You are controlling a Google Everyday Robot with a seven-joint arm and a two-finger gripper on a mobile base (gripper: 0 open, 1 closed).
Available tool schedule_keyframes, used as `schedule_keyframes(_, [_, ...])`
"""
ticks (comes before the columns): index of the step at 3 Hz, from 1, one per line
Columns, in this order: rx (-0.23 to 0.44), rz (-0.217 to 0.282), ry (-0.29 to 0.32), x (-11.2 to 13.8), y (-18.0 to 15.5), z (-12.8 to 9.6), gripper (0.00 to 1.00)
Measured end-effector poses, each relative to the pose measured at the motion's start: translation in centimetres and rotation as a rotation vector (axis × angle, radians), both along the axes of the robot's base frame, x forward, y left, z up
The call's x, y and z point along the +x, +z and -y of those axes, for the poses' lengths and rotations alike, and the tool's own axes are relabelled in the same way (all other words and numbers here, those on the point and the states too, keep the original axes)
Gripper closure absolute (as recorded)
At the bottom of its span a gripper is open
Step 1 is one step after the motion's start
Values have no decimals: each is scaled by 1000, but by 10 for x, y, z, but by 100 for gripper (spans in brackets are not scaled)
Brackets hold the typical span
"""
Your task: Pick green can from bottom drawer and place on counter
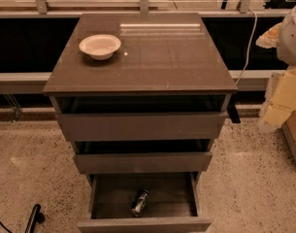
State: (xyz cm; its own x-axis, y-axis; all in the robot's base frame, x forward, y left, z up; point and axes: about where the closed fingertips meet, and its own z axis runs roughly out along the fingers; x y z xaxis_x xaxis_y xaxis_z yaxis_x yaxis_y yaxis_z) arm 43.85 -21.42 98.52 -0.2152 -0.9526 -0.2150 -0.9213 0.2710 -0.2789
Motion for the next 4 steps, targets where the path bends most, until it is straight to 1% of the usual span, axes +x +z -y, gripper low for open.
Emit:
schedule_keyframes(1, [0, 0, 0, 0, 0, 0, 0])
schedule_keyframes(2, [-25, 31, 144, -1, -42, -33, 0])
schedule_keyframes(3, [3, 46, 403, -10, -107, -104, 0])
schedule_keyframes(4, [-25, 67, 507, -13, -135, -122, 0])
